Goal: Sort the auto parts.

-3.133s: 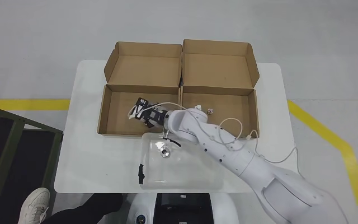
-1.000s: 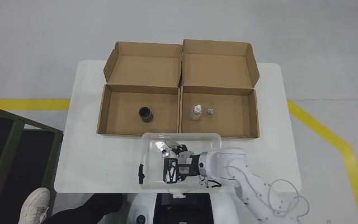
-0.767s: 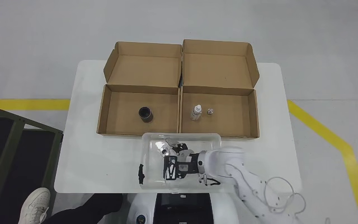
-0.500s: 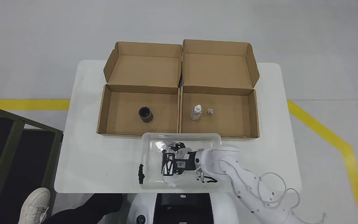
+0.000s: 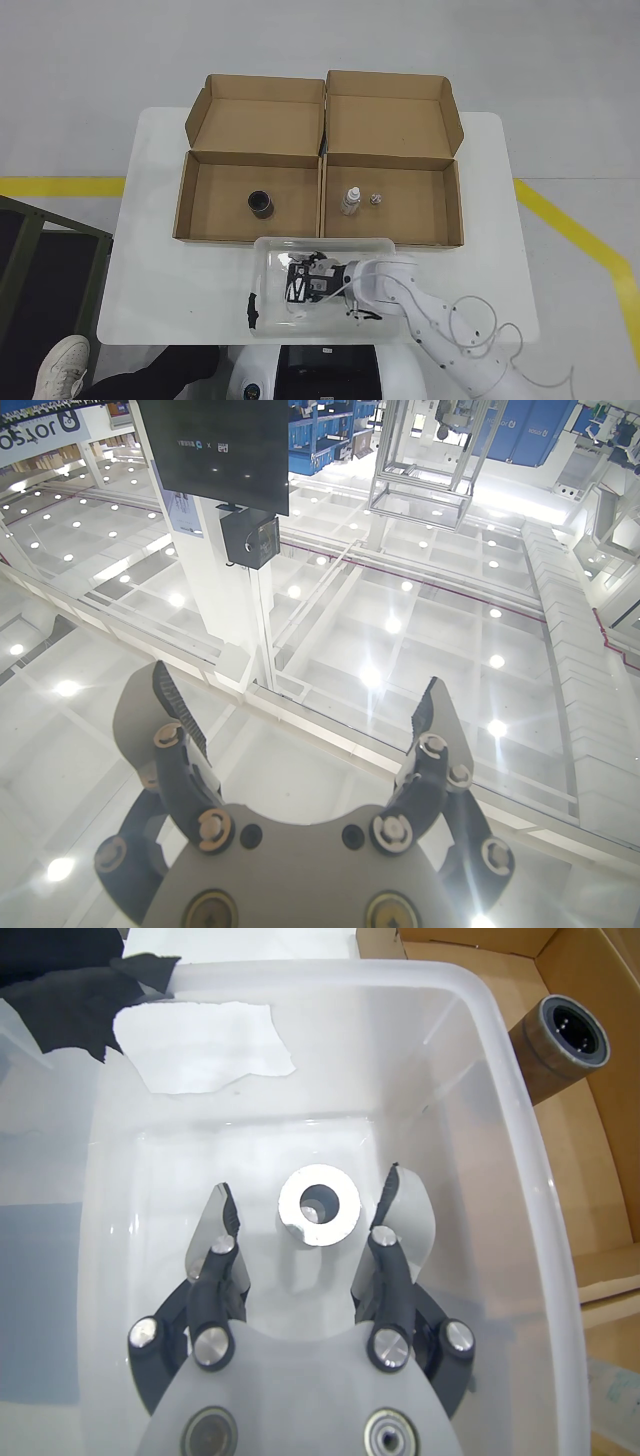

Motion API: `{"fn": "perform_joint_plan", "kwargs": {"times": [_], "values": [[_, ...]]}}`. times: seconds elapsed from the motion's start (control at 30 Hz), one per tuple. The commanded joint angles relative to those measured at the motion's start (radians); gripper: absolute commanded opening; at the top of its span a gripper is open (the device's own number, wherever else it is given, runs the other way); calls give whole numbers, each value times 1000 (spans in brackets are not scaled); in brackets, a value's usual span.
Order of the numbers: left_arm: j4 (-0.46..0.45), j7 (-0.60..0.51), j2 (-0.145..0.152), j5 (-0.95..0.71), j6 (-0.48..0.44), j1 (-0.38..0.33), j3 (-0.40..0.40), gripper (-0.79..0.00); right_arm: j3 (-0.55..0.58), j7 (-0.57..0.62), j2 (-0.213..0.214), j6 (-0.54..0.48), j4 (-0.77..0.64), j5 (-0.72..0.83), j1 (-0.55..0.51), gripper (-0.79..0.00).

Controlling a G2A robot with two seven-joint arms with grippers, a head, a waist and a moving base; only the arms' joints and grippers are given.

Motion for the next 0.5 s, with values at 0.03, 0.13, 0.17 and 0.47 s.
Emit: {"fn": "perform_joint_plan", "kwargs": {"times": [0.03,0.13,0.17,0.47], "values": [[0,0,0,0,0,0,0,0,-7,-1,-2,4,6,5,8,-397],[0,0,0,0,0,0,0,0,-13,-1,-4,7,10,10,13,-434],[0,0,0,0,0,0,0,0,-14,-2,-4,8,11,9,15,-456],[0,0,0,0,0,0,0,0,-1,8,0,3,1,31,13,-736]]}}
